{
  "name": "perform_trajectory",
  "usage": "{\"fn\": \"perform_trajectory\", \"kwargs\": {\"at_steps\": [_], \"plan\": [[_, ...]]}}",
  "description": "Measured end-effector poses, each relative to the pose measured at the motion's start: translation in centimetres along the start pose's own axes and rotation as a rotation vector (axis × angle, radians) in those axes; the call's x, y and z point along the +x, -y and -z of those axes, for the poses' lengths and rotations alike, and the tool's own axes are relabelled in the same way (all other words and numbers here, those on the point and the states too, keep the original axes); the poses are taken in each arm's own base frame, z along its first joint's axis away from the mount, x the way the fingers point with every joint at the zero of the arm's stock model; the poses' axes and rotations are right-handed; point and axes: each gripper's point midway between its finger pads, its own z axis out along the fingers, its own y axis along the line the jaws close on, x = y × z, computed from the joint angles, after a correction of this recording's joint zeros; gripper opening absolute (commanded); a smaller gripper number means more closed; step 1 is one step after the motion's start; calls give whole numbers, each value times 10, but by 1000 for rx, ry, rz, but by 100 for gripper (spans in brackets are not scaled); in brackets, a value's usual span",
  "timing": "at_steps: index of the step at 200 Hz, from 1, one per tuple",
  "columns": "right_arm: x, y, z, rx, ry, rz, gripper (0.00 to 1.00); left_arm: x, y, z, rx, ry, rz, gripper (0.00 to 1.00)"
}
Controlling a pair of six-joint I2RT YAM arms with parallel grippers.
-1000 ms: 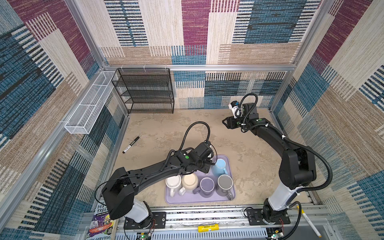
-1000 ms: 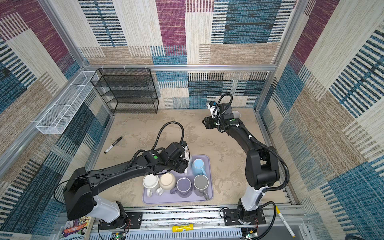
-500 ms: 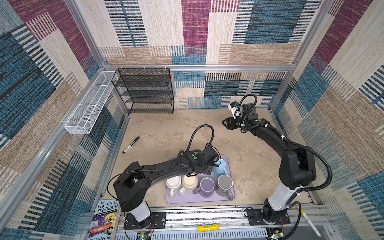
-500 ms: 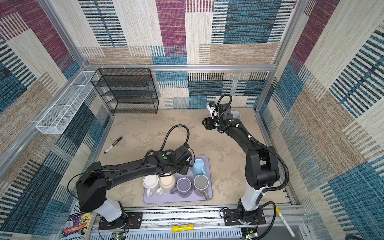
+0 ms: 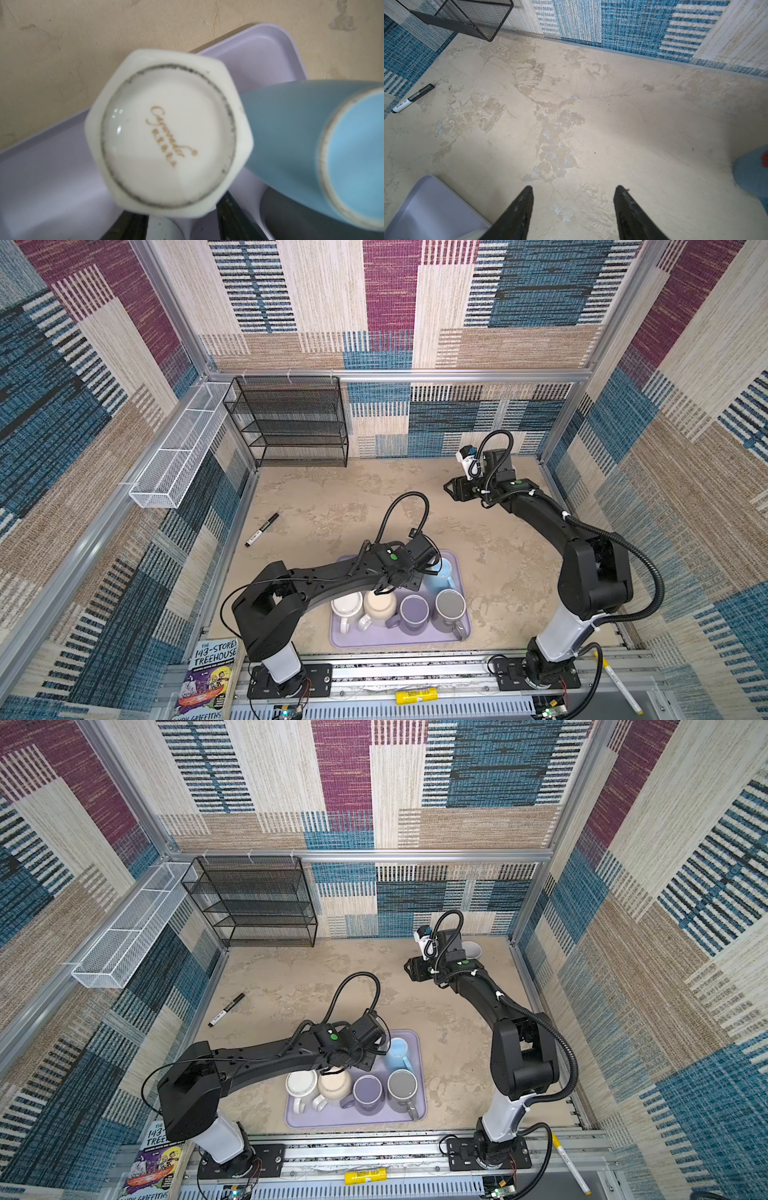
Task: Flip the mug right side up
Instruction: 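Open and withdraw the right gripper while the left gripper moves over the white mug, then lower the left gripper onto the upside-down white hexagonal mug's base and close it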
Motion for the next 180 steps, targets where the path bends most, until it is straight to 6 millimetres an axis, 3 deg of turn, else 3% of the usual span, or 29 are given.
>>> {"fn": "perform_trajectory", "kwargs": {"at_steps": [92,180], "plan": [[10,0,-1,-1,-12,-4,64,4,-21,1,-42,-3,16,47],[22,1,-3,-1,-27,-10,64,-3,-12,0,-17,-15,7,40]]}}
